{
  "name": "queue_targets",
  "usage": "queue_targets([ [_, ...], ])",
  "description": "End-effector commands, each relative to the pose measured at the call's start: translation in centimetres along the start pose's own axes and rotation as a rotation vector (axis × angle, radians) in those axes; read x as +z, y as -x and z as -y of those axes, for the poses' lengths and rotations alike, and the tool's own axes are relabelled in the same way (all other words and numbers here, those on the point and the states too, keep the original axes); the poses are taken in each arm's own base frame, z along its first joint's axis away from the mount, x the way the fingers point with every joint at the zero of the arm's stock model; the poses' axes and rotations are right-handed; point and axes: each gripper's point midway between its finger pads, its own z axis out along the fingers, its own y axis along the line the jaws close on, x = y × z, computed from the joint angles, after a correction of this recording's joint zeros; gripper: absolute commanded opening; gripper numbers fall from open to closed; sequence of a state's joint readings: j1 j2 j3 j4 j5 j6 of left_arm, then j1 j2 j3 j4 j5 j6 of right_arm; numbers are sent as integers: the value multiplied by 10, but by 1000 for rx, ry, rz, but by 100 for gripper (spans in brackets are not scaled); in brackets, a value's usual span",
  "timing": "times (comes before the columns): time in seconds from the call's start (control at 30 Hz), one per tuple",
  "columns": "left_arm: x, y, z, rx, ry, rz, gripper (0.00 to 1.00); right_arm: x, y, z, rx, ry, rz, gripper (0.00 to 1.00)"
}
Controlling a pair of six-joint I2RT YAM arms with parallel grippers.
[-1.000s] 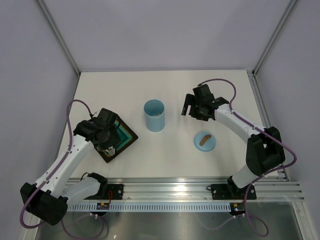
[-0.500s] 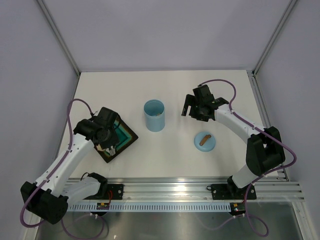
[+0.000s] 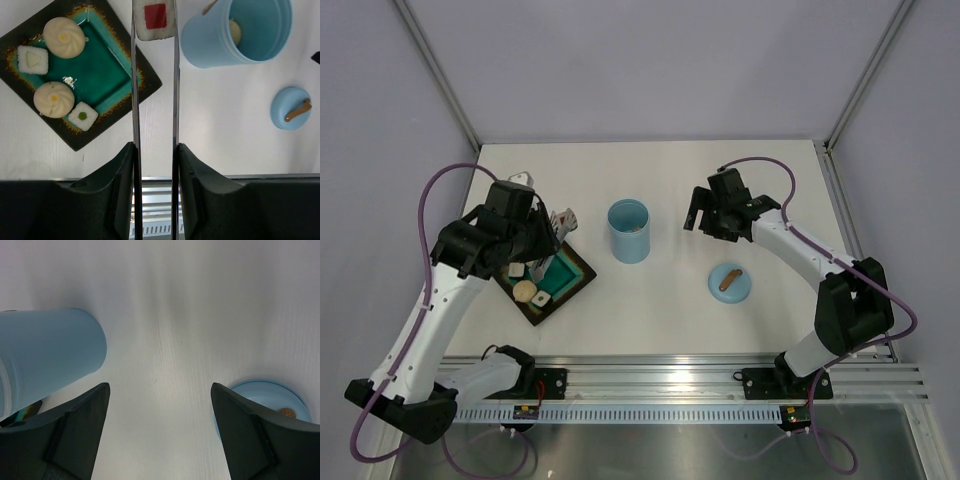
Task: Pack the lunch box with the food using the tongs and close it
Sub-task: Pick up the fake food from the plate, then place the fake food in the packing box.
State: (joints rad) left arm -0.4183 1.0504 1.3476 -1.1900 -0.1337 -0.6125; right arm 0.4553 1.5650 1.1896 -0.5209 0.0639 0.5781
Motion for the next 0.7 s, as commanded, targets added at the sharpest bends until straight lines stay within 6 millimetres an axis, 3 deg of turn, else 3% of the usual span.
queue_targets([
  [0.0, -11, 26, 41, 95, -166, 63, 27, -22, 21, -11, 8, 27, 80, 90],
  [0.07, -18, 37, 57, 114, -215, 101, 27, -23, 22, -10, 7, 22, 86, 90],
  [0.33, -18, 44, 110, 182, -368, 90, 29, -24, 25, -11, 8, 16, 87, 90],
  [0.53, 1, 38, 119, 195, -371, 42, 29, -25, 27, -10, 0, 6, 86, 90],
  [0.67, 11, 30, 118, 206, -355, 5, 38, -24, 28, -10, -1, 1, 86, 90],
])
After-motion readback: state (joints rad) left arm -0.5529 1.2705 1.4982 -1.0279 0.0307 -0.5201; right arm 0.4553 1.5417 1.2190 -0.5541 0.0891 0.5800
